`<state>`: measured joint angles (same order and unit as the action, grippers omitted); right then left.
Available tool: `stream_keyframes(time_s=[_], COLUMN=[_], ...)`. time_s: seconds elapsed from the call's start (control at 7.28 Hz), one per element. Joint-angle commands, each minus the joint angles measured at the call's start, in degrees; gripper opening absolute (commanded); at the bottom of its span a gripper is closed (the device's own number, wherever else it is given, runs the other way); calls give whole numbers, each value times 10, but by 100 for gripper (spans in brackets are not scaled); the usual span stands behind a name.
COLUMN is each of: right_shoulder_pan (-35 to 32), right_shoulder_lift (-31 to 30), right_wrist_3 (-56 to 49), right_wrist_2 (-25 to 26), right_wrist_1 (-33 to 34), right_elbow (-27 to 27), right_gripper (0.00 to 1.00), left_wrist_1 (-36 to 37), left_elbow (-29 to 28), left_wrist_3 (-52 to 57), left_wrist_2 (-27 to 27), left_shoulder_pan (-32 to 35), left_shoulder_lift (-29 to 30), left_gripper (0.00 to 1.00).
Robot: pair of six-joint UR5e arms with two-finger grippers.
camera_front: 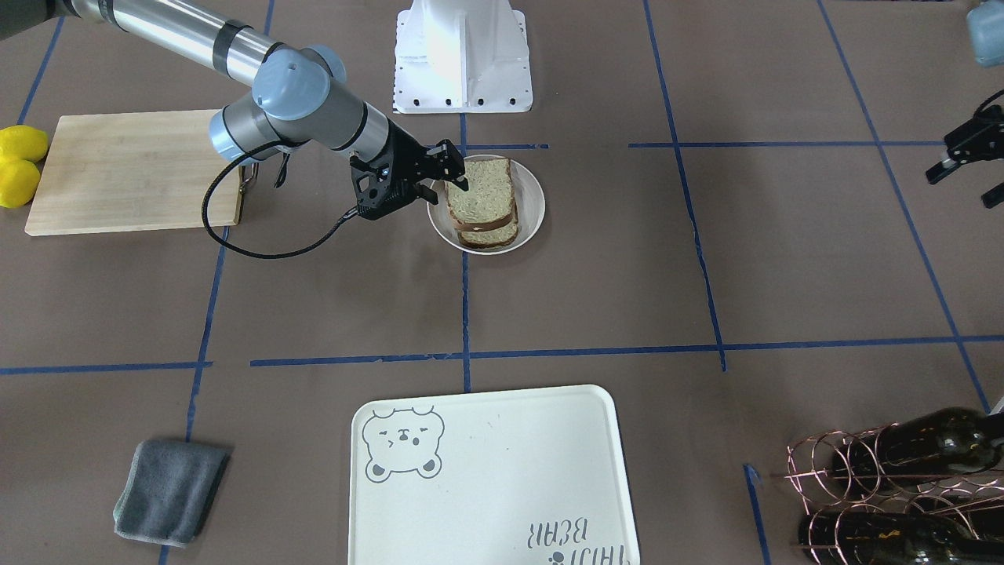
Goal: Make sandwich and place on tray
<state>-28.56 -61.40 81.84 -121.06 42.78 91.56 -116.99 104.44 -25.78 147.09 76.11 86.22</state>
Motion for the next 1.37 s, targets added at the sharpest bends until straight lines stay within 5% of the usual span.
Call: stream_keyframes(time_s=[0.0,0.27,0.69,0.96,1.24], right_shoulder_pan=[-61,-174,-281,-308,-313], right_shoulder_lift=[-53,-143,-255,-297,-300], right_wrist_3=[0,-1,-104,-184,-185], right_wrist_2=[-41,-120,-146,-148,-154], right_wrist_1=[-1,-1,-1,6,6], right_elbow=[59,101,103,100,101], right_gripper=[100,100,100,100,100], left_wrist_1=[-114,-114,-88,-63,-62], left_elbow=[-7,1,-23,-72,-86], left_wrist_3=[-310,-482,-606,-611,-615], left_wrist_2=[-15,-130,-237,-298,-301], left_shoulder_pan=[-133,-266,-431,-479,-499], left_shoulder_lift=[71,139,223,266,271], left_gripper=[100,100,87,78,71])
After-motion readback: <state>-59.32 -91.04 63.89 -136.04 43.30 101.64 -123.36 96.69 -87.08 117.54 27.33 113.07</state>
